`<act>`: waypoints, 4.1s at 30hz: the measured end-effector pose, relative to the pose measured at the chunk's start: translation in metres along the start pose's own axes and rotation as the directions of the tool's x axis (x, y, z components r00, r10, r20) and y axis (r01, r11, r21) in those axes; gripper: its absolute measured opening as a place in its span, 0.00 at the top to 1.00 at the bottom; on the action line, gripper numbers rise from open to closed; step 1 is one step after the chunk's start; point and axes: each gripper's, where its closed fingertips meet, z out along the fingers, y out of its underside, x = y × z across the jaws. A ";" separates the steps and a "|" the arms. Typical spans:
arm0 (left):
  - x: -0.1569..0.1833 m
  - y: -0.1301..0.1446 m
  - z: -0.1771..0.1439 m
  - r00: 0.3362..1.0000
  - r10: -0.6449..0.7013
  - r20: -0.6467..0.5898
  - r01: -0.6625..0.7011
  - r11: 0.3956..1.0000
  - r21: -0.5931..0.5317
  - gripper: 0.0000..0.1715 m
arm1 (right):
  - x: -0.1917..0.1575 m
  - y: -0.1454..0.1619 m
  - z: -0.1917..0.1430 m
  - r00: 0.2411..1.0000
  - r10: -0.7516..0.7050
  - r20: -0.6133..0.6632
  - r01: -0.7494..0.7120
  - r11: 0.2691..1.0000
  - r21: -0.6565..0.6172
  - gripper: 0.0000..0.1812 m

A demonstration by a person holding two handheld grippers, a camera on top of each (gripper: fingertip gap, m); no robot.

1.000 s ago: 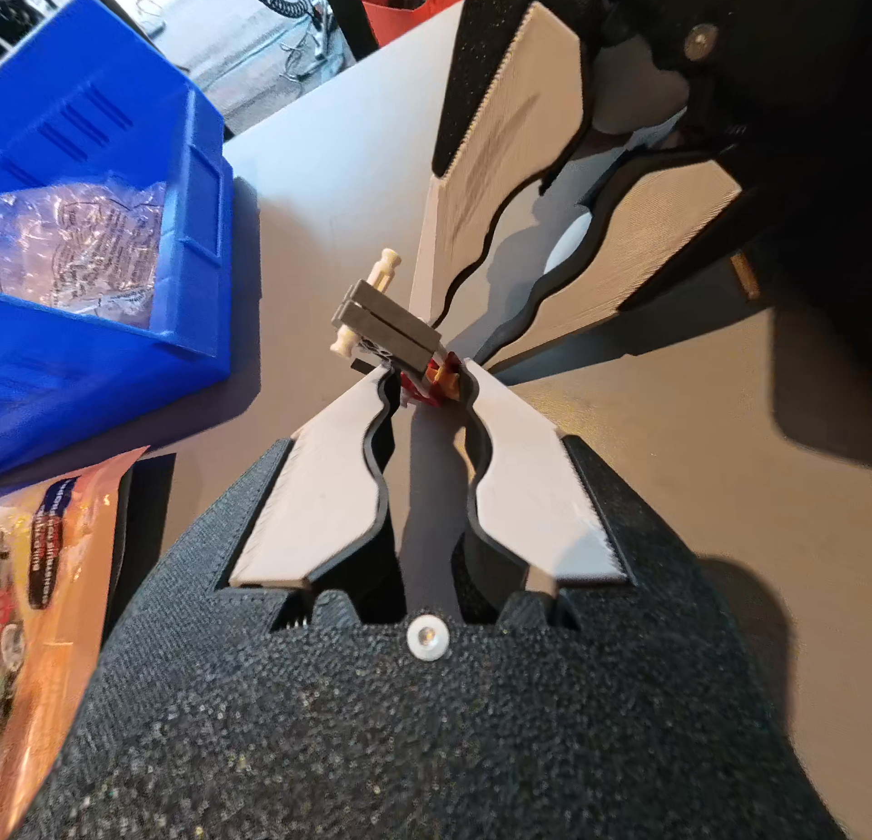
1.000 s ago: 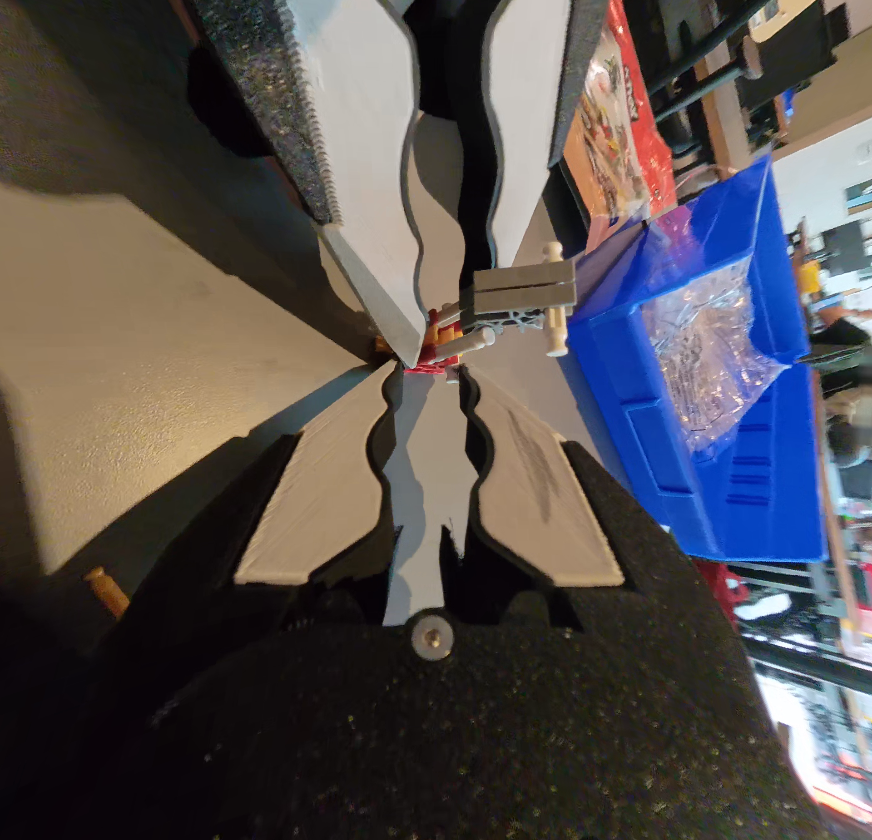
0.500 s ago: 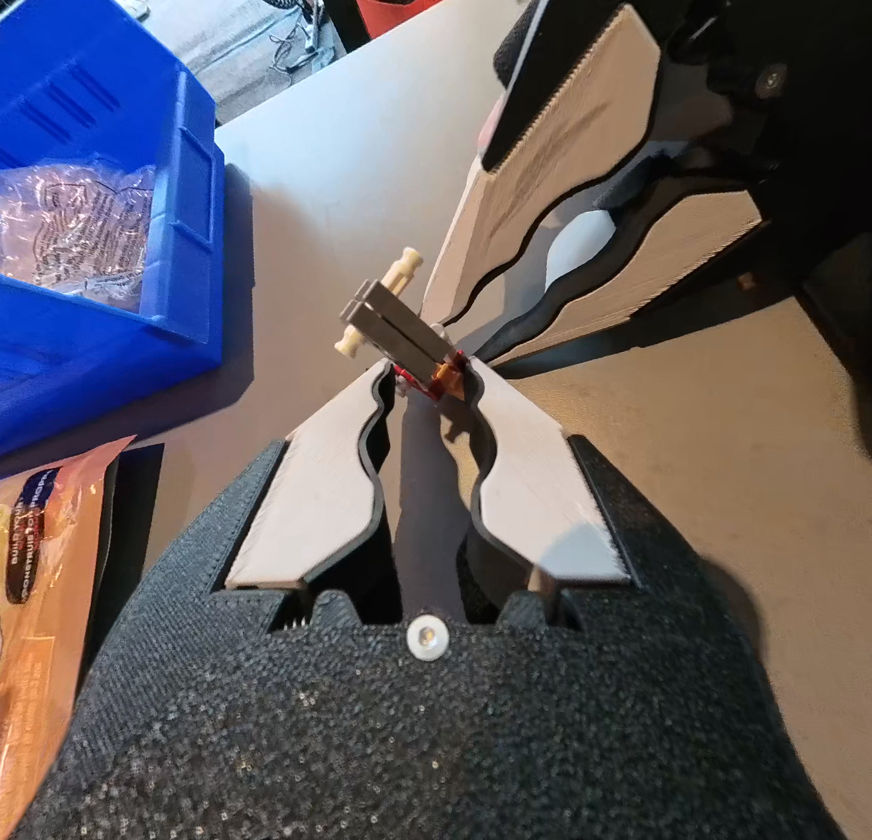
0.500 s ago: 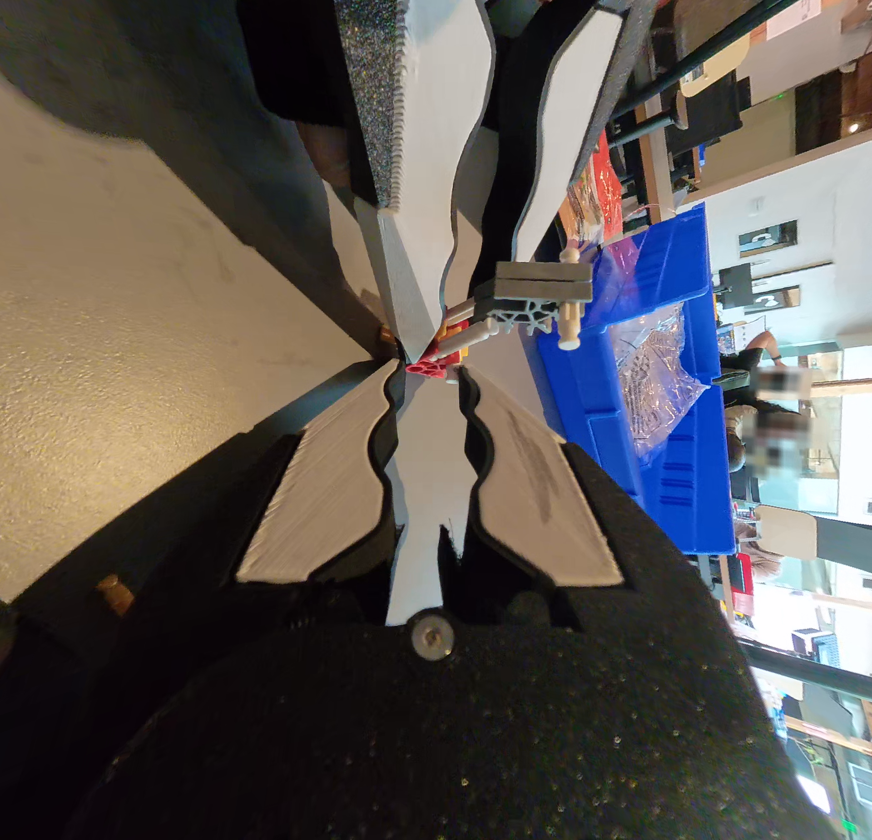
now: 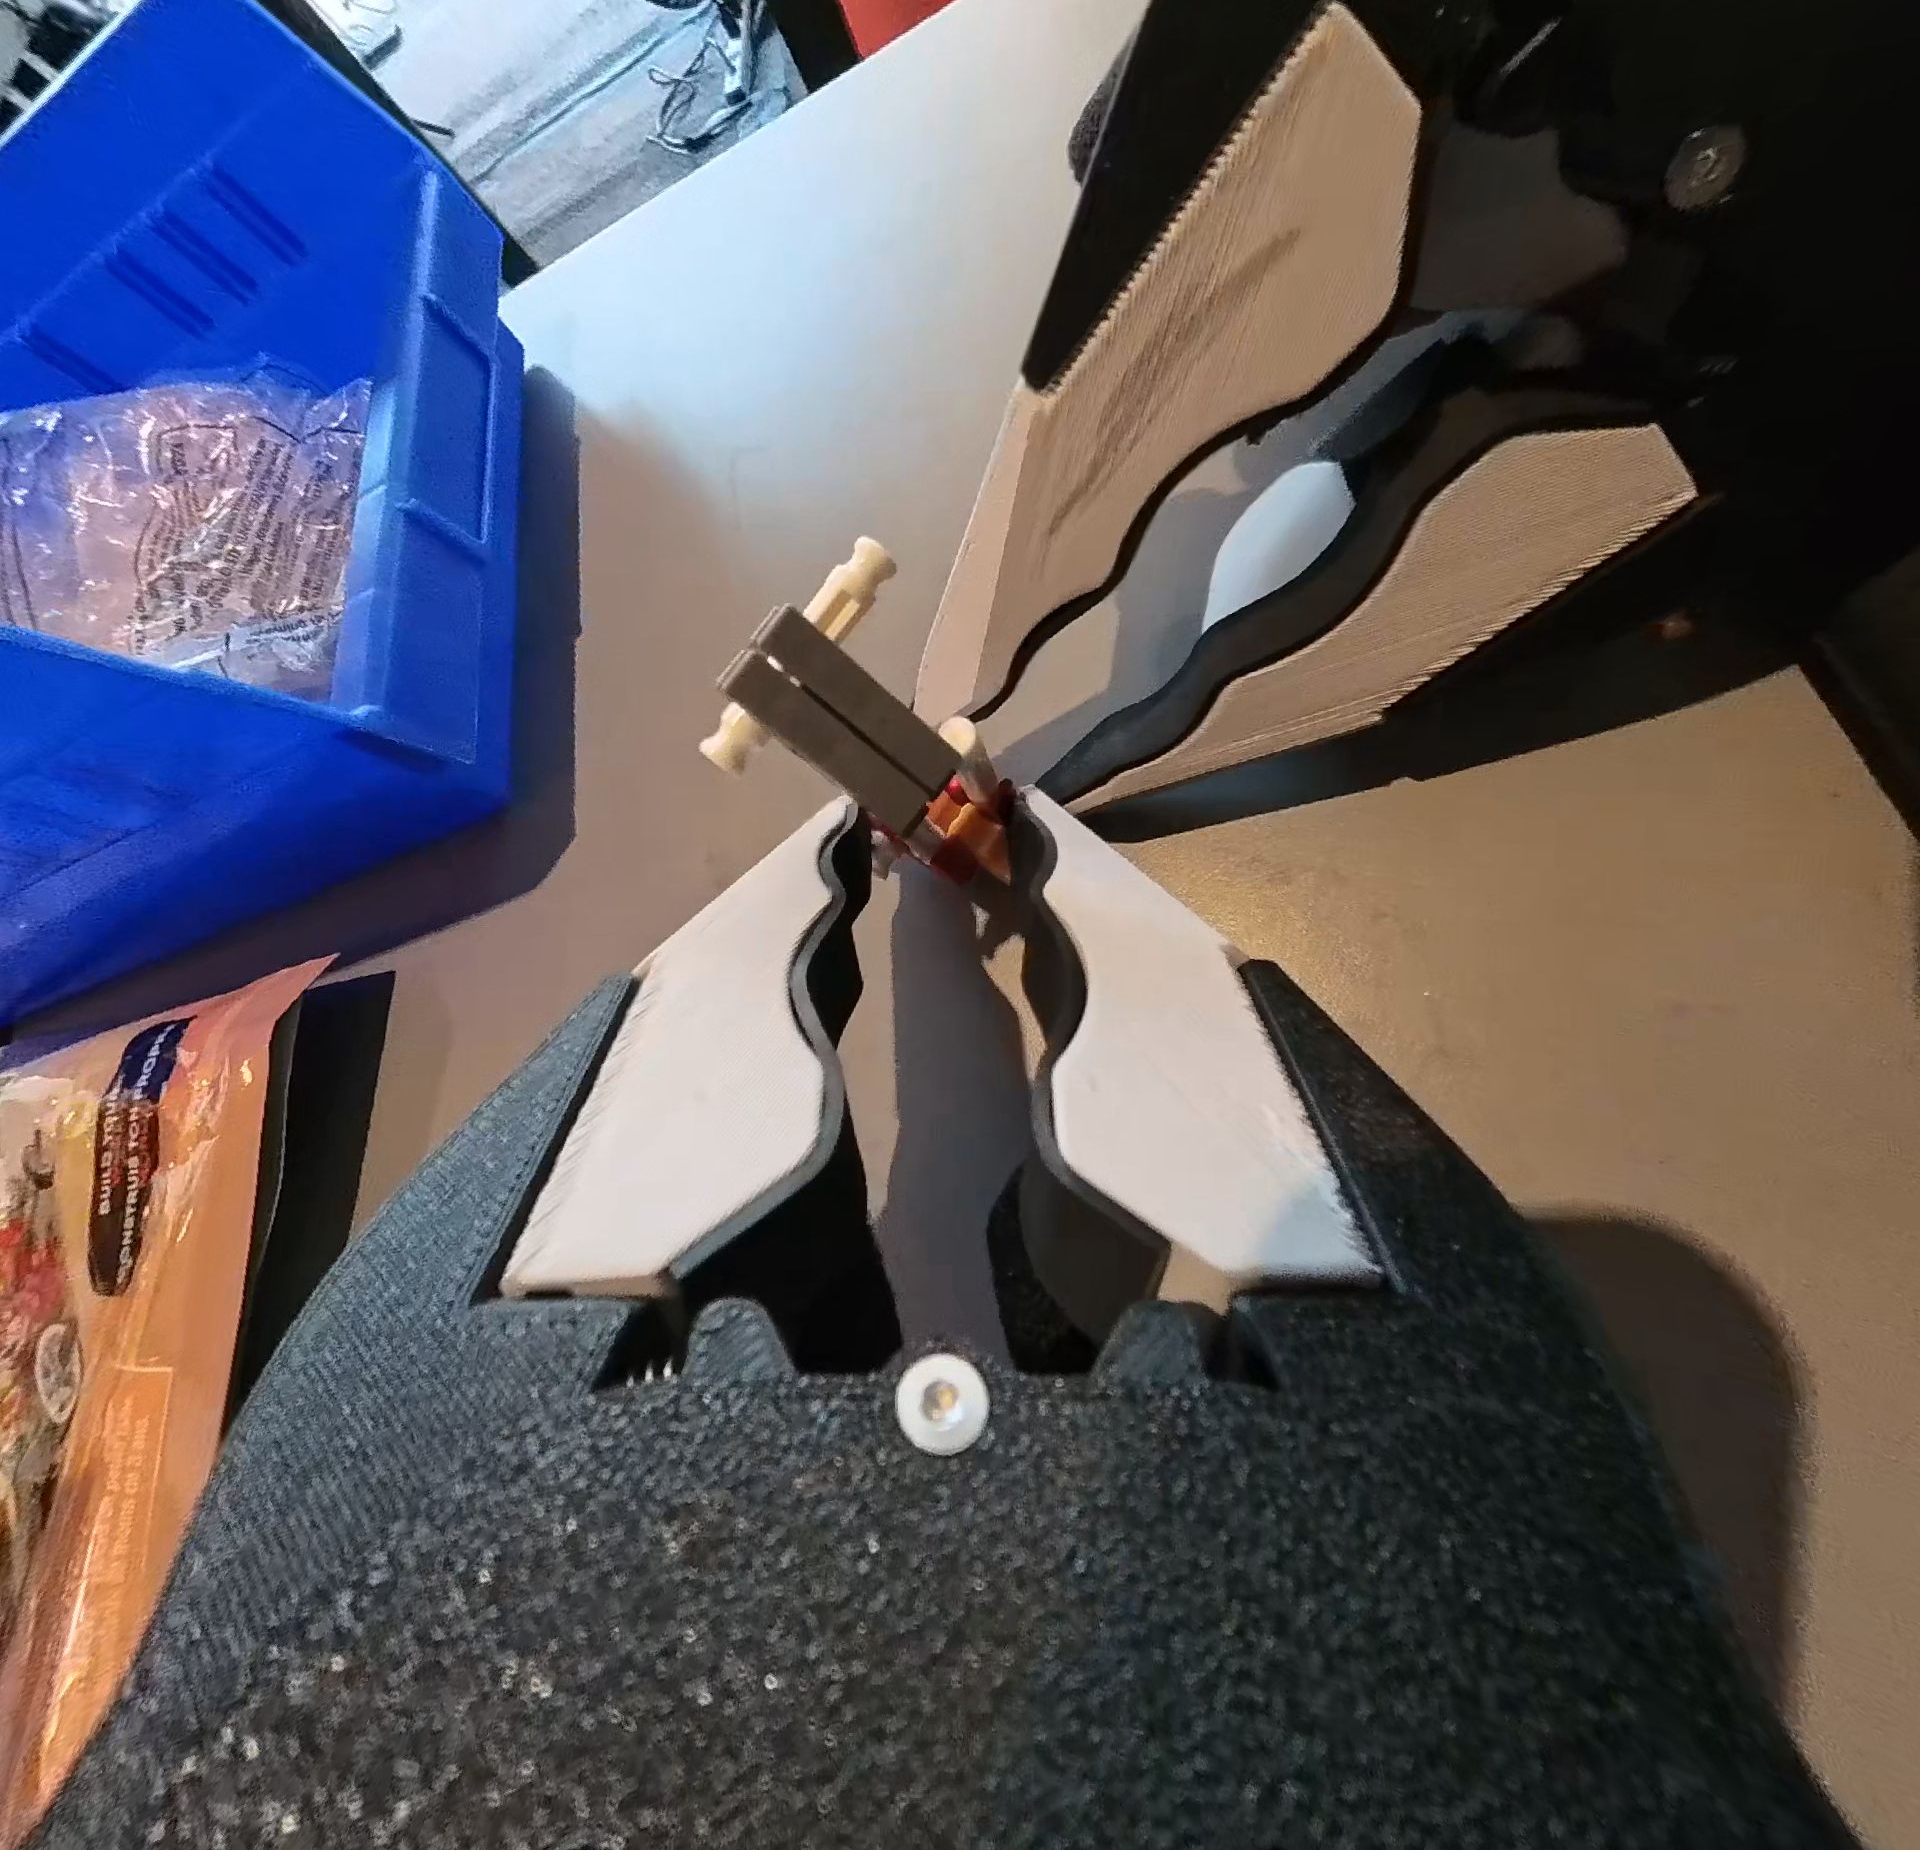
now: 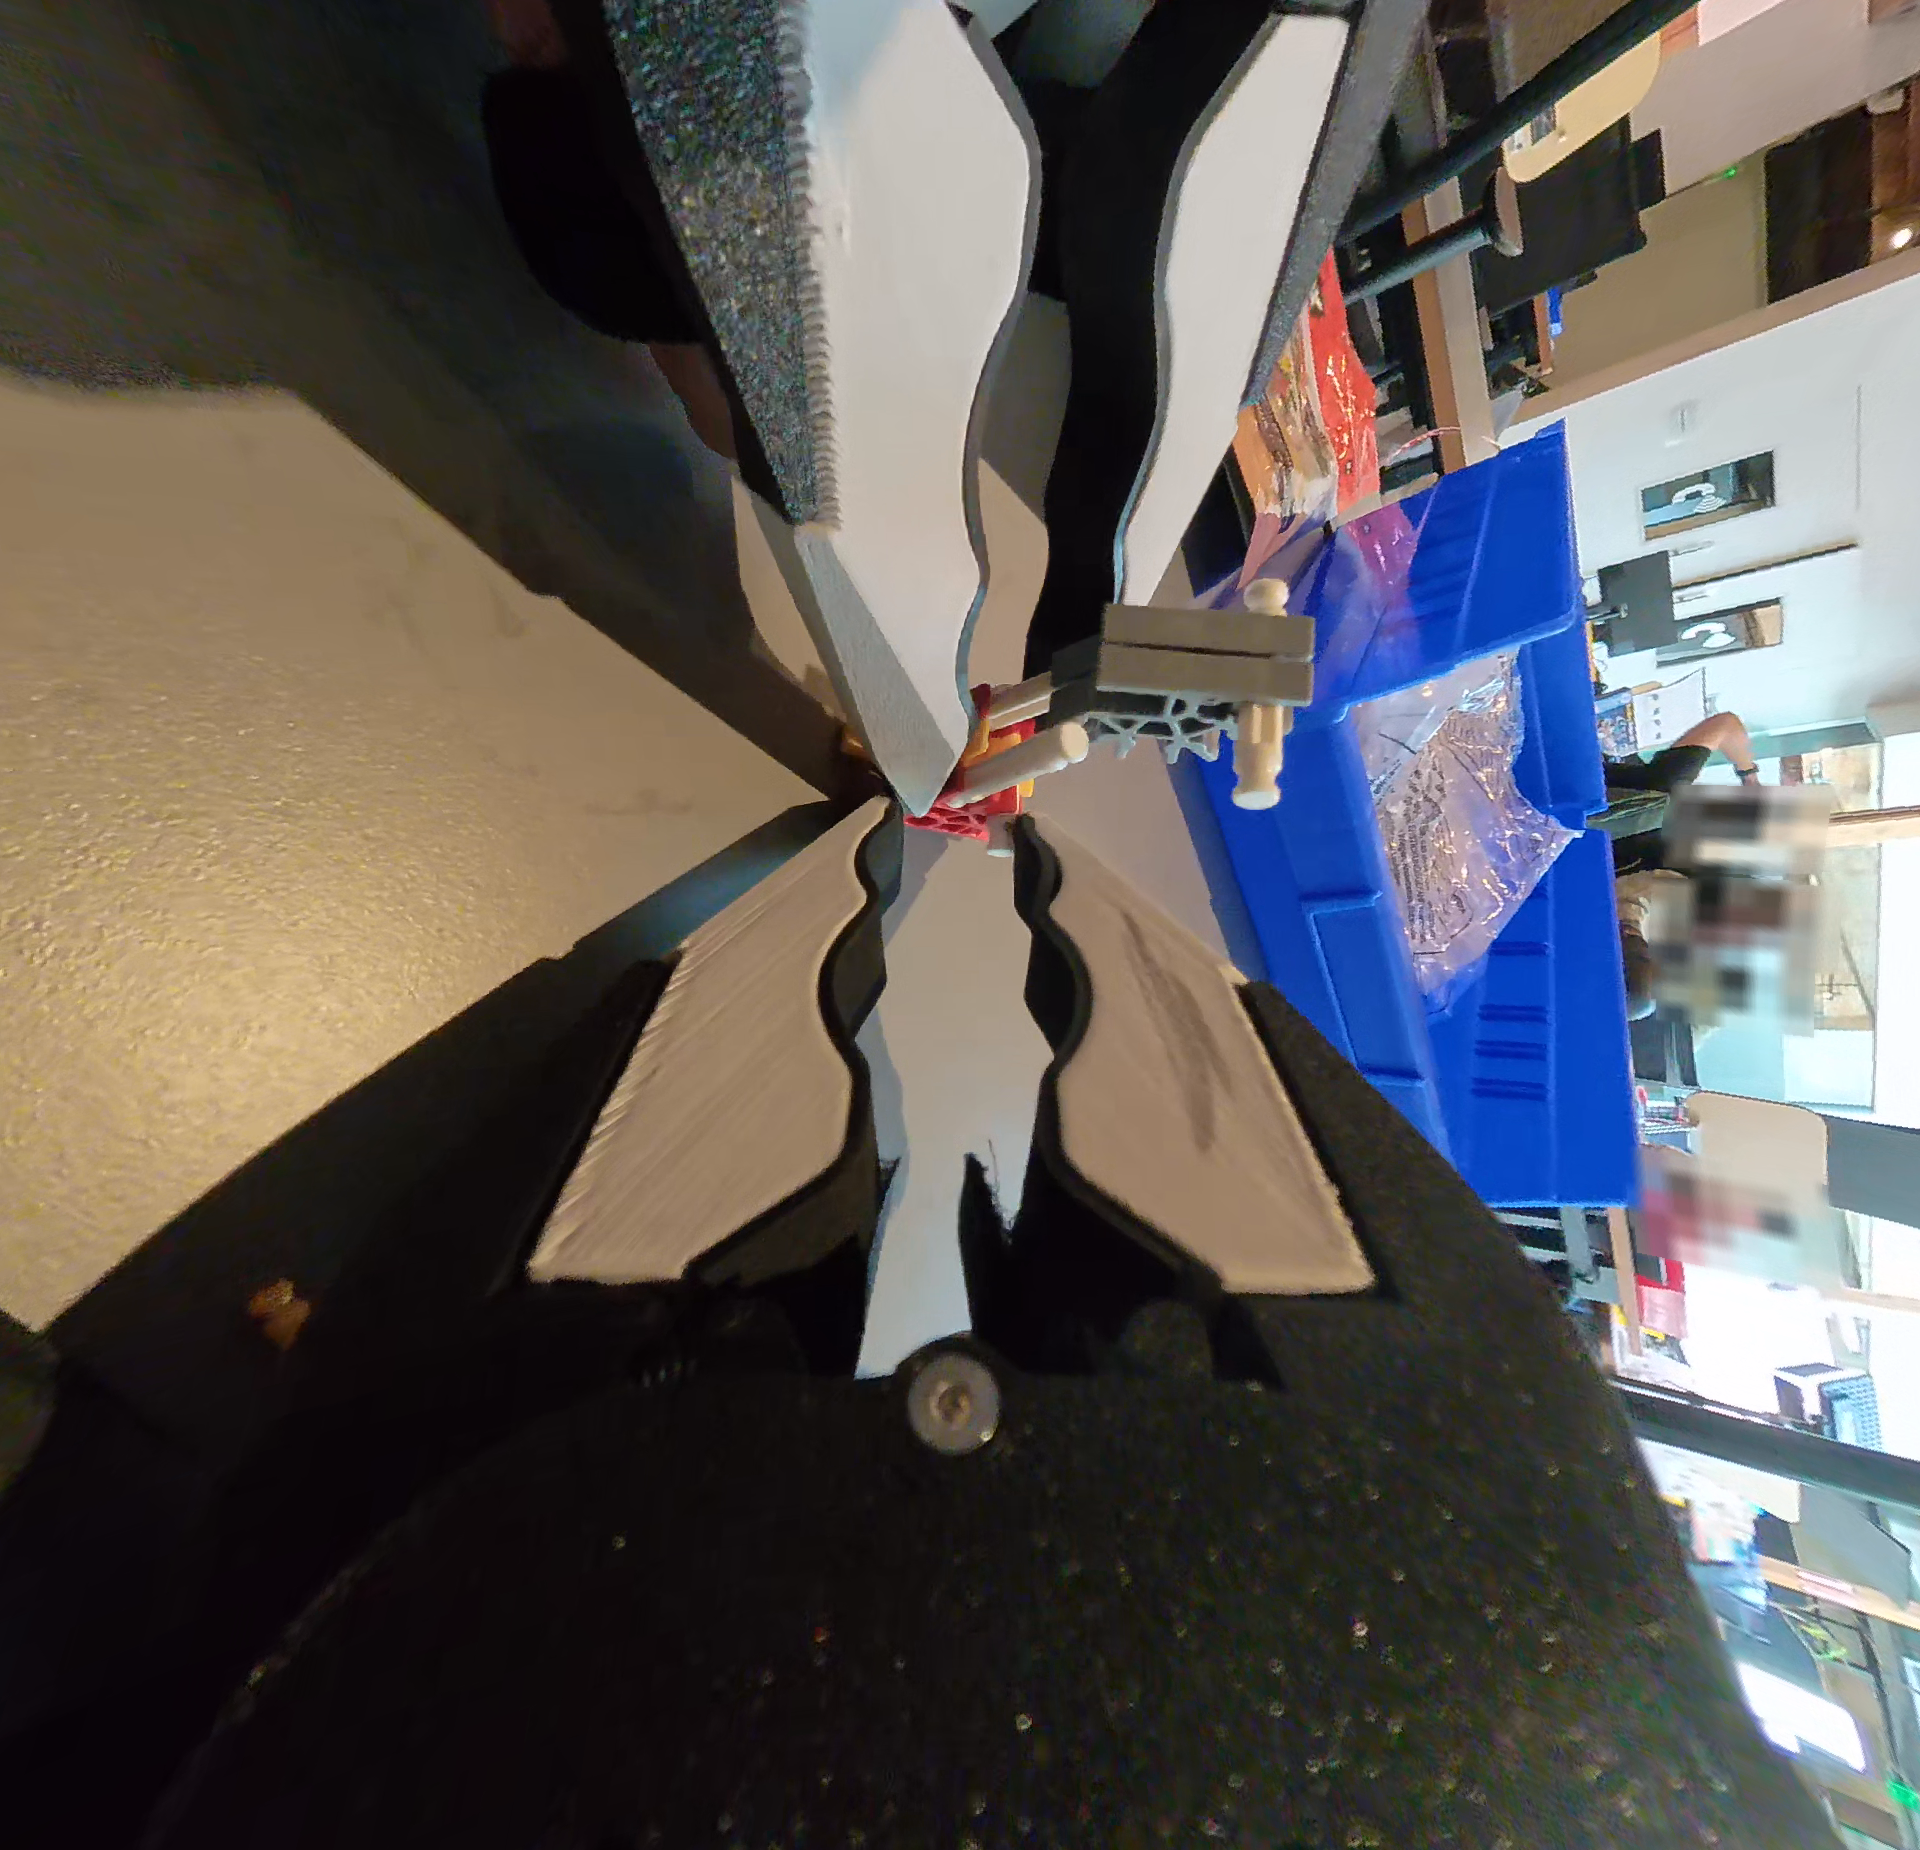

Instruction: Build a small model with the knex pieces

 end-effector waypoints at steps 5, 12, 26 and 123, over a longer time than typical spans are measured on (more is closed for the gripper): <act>0.000 -0.001 0.000 1.000 0.004 0.025 -0.004 1.000 -0.008 0.86 | -0.001 0.000 0.000 1.000 0.026 0.002 -0.026 1.000 -0.002 0.90; 0.001 -0.002 0.001 0.999 0.018 0.048 -0.018 1.000 -0.008 0.87 | -0.002 0.001 0.000 0.994 0.105 0.016 -0.105 0.994 -0.020 0.90; 0.002 -0.004 0.001 0.997 0.010 0.082 -0.009 1.000 -0.016 0.87 | -0.003 0.002 -0.001 0.982 0.187 0.016 -0.186 0.981 -0.051 0.91; -0.007 0.012 -0.116 0.926 -0.317 0.206 0.336 0.939 -0.066 0.70 | 0.000 -0.054 0.009 0.691 0.640 0.335 -0.636 0.759 -0.139 0.88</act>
